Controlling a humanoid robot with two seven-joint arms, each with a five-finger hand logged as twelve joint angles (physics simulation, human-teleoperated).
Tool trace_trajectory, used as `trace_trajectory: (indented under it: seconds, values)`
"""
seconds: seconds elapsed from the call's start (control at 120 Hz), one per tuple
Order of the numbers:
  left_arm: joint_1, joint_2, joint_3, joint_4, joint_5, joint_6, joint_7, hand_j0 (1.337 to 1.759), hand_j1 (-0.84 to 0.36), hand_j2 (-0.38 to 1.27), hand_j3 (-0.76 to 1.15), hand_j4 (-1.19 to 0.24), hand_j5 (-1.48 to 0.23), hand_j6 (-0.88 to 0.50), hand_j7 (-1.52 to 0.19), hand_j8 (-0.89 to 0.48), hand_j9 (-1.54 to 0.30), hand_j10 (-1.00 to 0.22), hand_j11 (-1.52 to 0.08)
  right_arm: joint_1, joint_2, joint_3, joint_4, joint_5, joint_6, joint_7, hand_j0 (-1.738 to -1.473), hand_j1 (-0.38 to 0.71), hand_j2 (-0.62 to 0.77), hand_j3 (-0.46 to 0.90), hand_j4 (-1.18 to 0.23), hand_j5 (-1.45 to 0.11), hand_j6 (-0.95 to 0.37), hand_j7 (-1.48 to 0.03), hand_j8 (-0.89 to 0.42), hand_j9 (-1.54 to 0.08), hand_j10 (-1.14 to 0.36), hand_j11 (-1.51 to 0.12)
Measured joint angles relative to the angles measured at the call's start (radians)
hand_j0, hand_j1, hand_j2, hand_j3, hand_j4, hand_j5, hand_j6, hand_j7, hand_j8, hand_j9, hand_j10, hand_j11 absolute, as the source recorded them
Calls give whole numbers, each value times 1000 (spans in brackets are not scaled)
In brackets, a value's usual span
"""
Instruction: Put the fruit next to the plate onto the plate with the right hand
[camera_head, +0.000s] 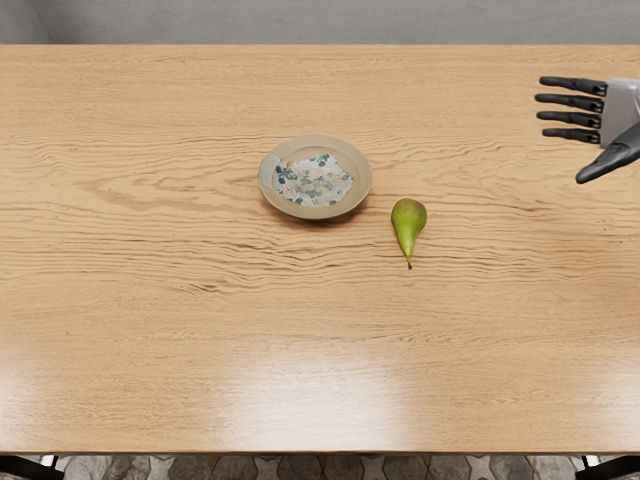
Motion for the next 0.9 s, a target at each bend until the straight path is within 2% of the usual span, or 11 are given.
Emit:
trace_trajectory:
  seconds: [0.108, 0.2, 0.25, 0.325, 0.375, 0.442, 0.492, 0.558, 0.708, 0.842, 0.9]
  values:
    - [0, 0, 0, 0, 0, 0, 0, 1658, 323, 4, 0, -22, -28, -22, -28, -22, -28, -22, -28, -5, 4, 2, 0, 10, 0, 1, -1658, -349, 1, 0, 0, 0, 1, 0, 1, 0, 1, 0]
    - [0, 0, 0, 0, 0, 0, 0, 1658, 323, 4, 0, -22, -28, -22, -28, -22, -28, -22, -28, -4, 79, 0, 8, 5, 0, 0, -1658, -349, 1, 0, 0, 0, 2, 0, 1, 0, 1, 0]
    - [0, 0, 0, 0, 0, 0, 0, 1658, 323, 4, 0, -22, -28, -22, -28, -22, -28, -22, -28, 1, 110, 1, 56, -25, 0, 0, -1658, -349, 1, 0, 0, 0, 2, 0, 1, 0, 1, 0]
    - [0, 0, 0, 0, 0, 0, 0, 1658, 323, 4, 0, -22, -28, -22, -28, -22, -28, -22, -28, 23, 132, 7, 184, -118, 0, -6, -1658, -349, 1, 0, 0, 0, 1, 0, 1, 0, 1, 0]
    - [0, 0, 0, 0, 0, 0, 0, 1658, 323, 4, 0, -22, -28, -22, -28, -22, -28, -22, -28, 41, 147, 9, 271, -191, -4, -35, -1658, -349, 1, 0, 0, 0, 1, 0, 1, 0, 1, 0]
    - [0, 0, 0, 0, 0, 0, 0, 1658, 323, 4, 0, -22, -28, -22, -28, -22, -28, -21, -28, 67, 205, 10, 380, -337, -102, -144, -1658, -349, 1, 0, 0, 0, 0, 0, 0, 0, 0, 0]
    - [-1, 0, 0, 0, 0, 0, 0, 1658, 323, 4, 0, -22, -28, -22, -28, -22, -28, -22, -28, 82, 256, 10, 431, -451, -195, -206, -1658, -349, 1, 0, -1, 0, 0, 0, 0, 0, 0, 0]
    - [-3, 0, 0, 0, 0, 0, 0, 1658, 323, 4, 0, -22, -28, -22, -28, -22, -28, -22, -28, 95, 310, 9, 477, -605, -302, -253, -1658, -349, 1, 0, -1, 0, -1, 0, -1, 0, 0, 0]
    - [-5, 0, 0, 0, 0, 0, 0, 1658, 323, 4, 0, -22, -28, -22, -28, -22, -28, -22, -28, 94, 357, -12, 525, -960, -453, -294, -1658, -349, 1, 0, -1, 0, -2, 0, -1, 0, -1, 0]
    - [-4, 0, 0, 0, 0, 0, 0, 1658, 323, 4, 0, -22, -28, -22, -28, -22, -28, -22, -28, 97, 369, -100, 520, -1114, -552, -303, -1658, -349, 1, 0, -2, 0, -3, 0, -2, 0, -1, 0]
    - [-5, 0, 0, 0, 0, 0, 0, 1658, 323, 4, 0, -21, -28, -21, -28, -21, -28, -21, -28, 117, 401, -149, 476, -1144, -573, -304, -1658, -349, 1, 0, -2, 0, -3, 0, -2, 0, -1, 0]
